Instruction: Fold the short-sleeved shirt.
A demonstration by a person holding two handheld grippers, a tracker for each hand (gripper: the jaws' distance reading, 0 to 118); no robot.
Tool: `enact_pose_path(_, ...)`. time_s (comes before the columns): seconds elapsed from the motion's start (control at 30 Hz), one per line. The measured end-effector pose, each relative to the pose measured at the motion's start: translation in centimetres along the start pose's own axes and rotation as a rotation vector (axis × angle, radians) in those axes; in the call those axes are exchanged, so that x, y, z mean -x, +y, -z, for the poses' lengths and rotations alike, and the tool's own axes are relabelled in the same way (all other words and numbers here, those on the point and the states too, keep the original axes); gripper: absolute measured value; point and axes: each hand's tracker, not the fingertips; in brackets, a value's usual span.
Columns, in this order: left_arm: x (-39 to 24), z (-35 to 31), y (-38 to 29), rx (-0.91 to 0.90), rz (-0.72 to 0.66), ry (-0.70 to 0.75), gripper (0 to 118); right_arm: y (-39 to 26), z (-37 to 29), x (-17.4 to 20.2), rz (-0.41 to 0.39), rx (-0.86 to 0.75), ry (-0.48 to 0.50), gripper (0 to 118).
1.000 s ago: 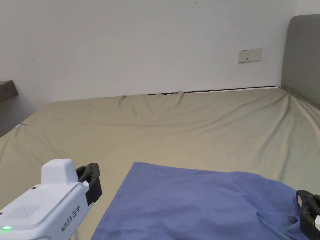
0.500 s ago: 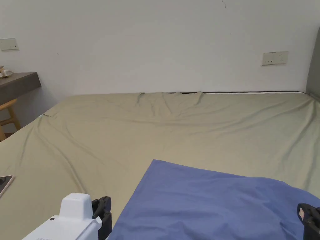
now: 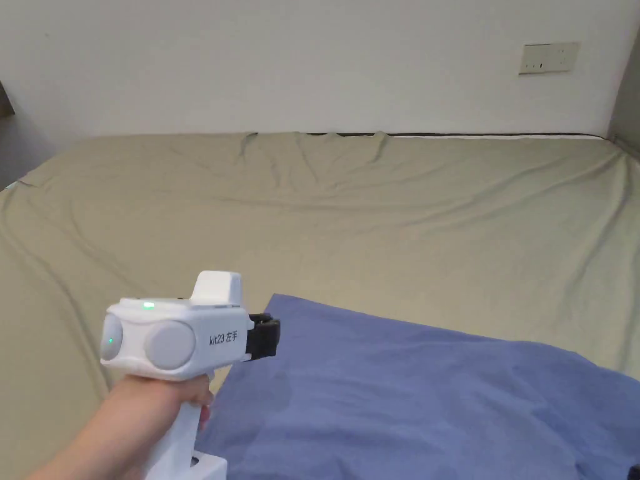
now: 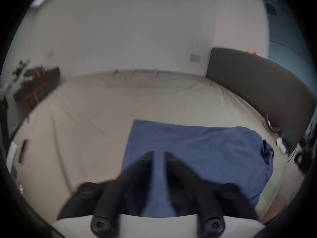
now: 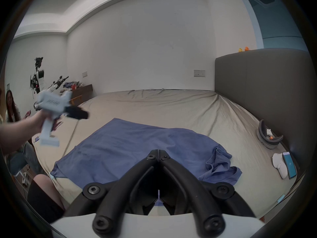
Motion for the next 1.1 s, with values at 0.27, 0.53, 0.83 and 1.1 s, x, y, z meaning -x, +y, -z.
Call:
enact_pose_path(0.27,5.6,14.1,6.5,0.096,-0.129,0.090,94,-0.5,0.6,0.0,-0.007,0.056,0.030,0)
enact_pose_path(0.53,2.2,19.6,4.9,0.184,0.002,0.196,88,0.0,1.4,-1.5,0.009,0.065,-0.023,0)
enact_pose_path(0.83,-3.0,18.2,3.9,0.158,0.299,0.141,0,-0.1,0.4,-2.4,0.011,0.053,-0.070,0)
enact_pose_path(1.1,-1.2,5.8,5.5,-0.167,0.040,0.043,0,0.8,-1.3,-6.1,0.066,0.078,-0.265,0)
